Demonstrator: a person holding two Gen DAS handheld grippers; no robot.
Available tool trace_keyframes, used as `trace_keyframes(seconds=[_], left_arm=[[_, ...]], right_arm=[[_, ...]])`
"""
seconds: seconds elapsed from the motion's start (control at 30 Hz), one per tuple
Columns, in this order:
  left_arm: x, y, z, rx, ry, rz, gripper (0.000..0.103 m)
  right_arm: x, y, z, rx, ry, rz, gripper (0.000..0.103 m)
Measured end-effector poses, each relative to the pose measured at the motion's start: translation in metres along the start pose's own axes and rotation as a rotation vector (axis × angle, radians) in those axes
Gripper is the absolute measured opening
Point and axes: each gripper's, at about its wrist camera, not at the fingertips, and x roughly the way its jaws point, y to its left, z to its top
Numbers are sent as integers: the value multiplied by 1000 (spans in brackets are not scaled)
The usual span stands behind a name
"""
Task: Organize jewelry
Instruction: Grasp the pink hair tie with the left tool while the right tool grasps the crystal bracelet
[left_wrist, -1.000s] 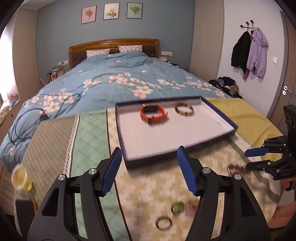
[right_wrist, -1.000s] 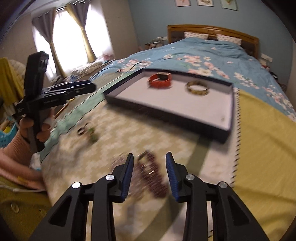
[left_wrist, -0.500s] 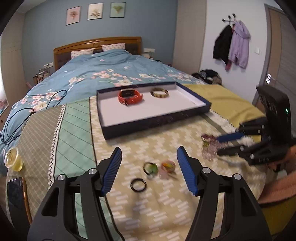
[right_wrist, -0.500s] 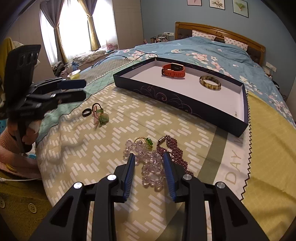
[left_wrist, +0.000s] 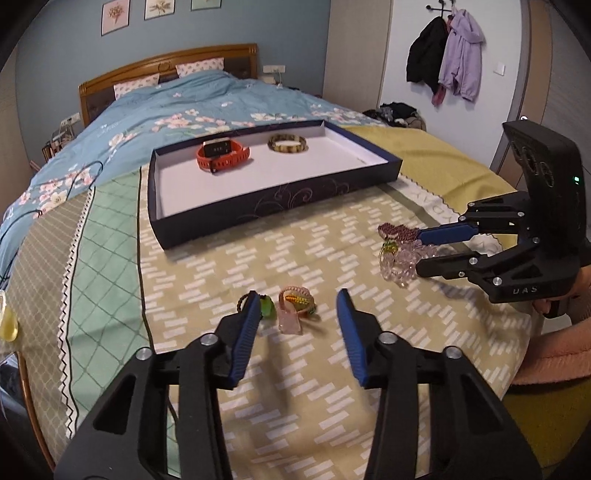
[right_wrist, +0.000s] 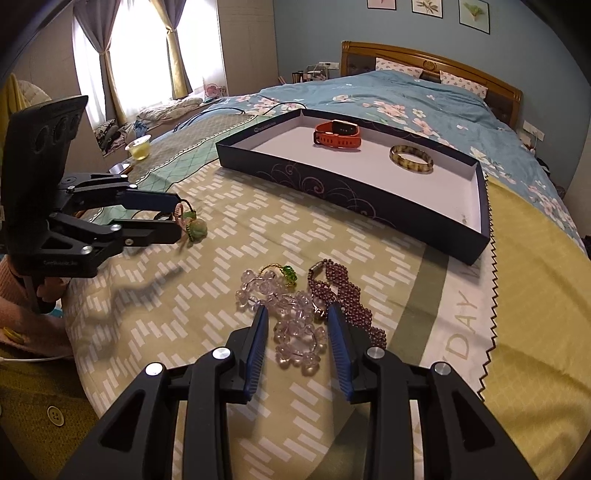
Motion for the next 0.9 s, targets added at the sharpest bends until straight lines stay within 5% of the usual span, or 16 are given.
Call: trace_keyframes(seconds=[0.13,0.33,0.4,0.9], left_arm=[[4,3,1,-14,13,-4,39],[8,8,3,-36,22,-9,34],[8,10,3,-44,22,-12,29],[3,14,1,-77,8,-40,19]], right_arm=[[0,2,1,-9,1,-2,21],[-6,4,0,-7,-13,16,18],[-12,3,2,2,-29,32,8],[-46,-12,23,105,-170,112,8]])
